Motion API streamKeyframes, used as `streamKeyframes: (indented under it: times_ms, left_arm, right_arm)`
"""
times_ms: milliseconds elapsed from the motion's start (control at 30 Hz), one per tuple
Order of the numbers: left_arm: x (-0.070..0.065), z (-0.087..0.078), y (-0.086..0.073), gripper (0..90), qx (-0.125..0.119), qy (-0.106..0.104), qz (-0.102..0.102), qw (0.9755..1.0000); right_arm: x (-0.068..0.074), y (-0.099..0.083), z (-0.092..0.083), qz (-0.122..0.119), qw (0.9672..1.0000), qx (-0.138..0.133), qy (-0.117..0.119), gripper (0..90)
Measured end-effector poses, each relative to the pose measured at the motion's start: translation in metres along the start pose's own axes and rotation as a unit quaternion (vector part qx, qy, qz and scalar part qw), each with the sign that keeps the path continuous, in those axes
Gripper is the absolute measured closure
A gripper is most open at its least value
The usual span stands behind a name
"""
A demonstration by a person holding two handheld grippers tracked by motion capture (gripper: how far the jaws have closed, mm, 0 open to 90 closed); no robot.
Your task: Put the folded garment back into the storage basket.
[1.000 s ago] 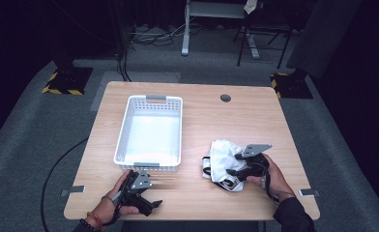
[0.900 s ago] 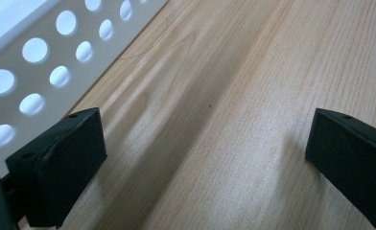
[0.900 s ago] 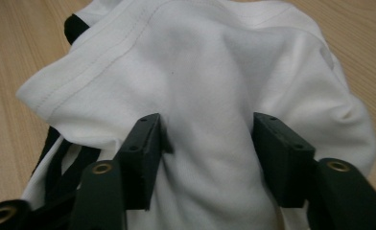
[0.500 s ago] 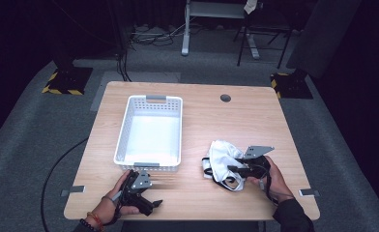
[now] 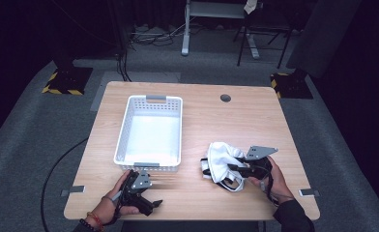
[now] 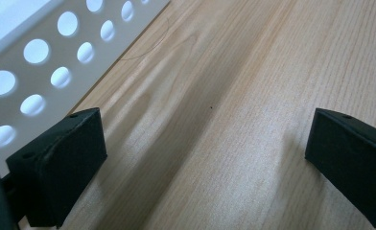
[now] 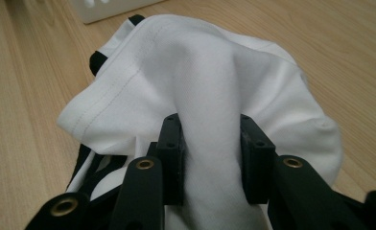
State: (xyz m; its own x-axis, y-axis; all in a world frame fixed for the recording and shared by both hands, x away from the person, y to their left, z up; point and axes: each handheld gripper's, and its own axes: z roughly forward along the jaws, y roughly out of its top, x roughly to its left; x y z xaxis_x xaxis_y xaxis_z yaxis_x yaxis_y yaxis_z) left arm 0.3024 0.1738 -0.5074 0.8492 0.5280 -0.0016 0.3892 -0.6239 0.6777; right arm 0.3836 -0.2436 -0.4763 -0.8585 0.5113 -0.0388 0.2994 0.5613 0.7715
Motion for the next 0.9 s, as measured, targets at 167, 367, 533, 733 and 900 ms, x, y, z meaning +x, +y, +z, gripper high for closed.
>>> streamKeyframes:
  times_ms: [167, 367, 533, 733, 900]
  left_arm:
    - [0.0, 0.0, 0.0, 0.3, 0.0, 0.0, 0.0, 1.0]
    - [0.0, 0.0, 0.0, 0.3, 0.0, 0.0, 0.0, 1.0]
    - [0.0, 0.0, 0.0, 0.2, 0.0, 0.0, 0.0, 1.0]
    - [0.0, 0.0, 0.0, 0.2, 0.0, 0.0, 0.0, 1.0]
    - [0.0, 0.0, 0.0, 0.2, 0.0, 0.0, 0.0, 1.0]
  right_arm:
    - [0.002, 0.001, -0.002, -0.002, 1.0, -0.002, 0.0, 68.5]
    - [0.003, 0.003, -0.006, 0.004, 0.9999, -0.015, 0.002, 69.1]
    - [0.005, 0.005, -0.009, 0.006, 0.9997, -0.025, 0.001, 69.6]
    - [0.007, 0.006, -0.009, 0.008, 0.9997, -0.024, 0.0, 70.1]
    - [0.005, 0.01, -0.012, 0.014, 0.9993, -0.036, -0.002, 70.2]
